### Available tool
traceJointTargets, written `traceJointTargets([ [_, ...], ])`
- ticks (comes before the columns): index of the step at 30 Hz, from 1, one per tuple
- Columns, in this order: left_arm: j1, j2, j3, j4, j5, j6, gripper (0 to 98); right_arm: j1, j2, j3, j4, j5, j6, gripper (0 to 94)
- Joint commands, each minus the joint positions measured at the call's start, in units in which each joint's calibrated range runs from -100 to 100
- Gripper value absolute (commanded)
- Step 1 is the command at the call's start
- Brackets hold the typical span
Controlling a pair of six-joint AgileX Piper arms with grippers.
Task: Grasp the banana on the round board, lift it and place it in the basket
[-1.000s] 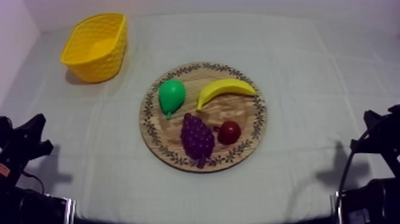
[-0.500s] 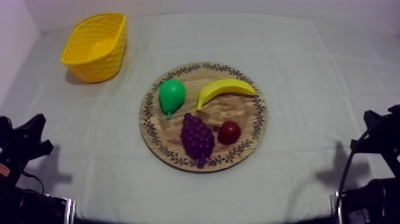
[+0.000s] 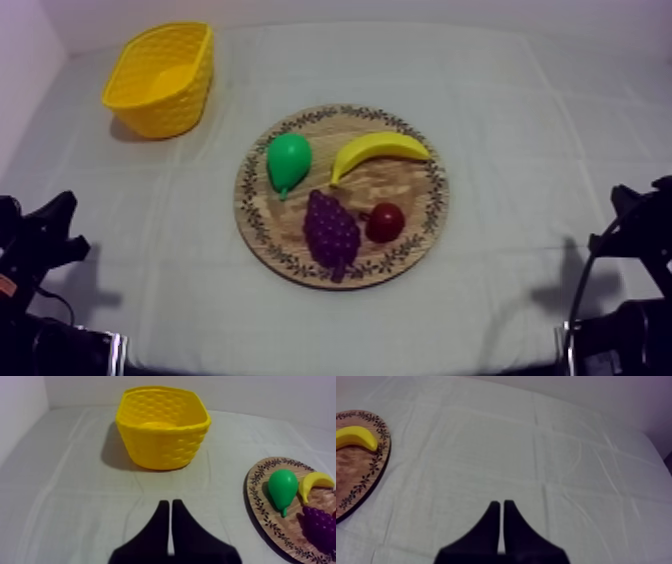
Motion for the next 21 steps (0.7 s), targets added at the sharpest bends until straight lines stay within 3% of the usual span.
traceJointTargets([
  [1,0.01,0.00,-0.01,0.01,-0.03,0.04,0.2,0.03,-0.05,0.05,0.01,0.01,0.00,0.4],
  [21,-0.01,0.00,-0.01,0.13,0.05,1.40,0.2,0.03,-0.05,0.05,0.01,0.01,0.00,0.4],
])
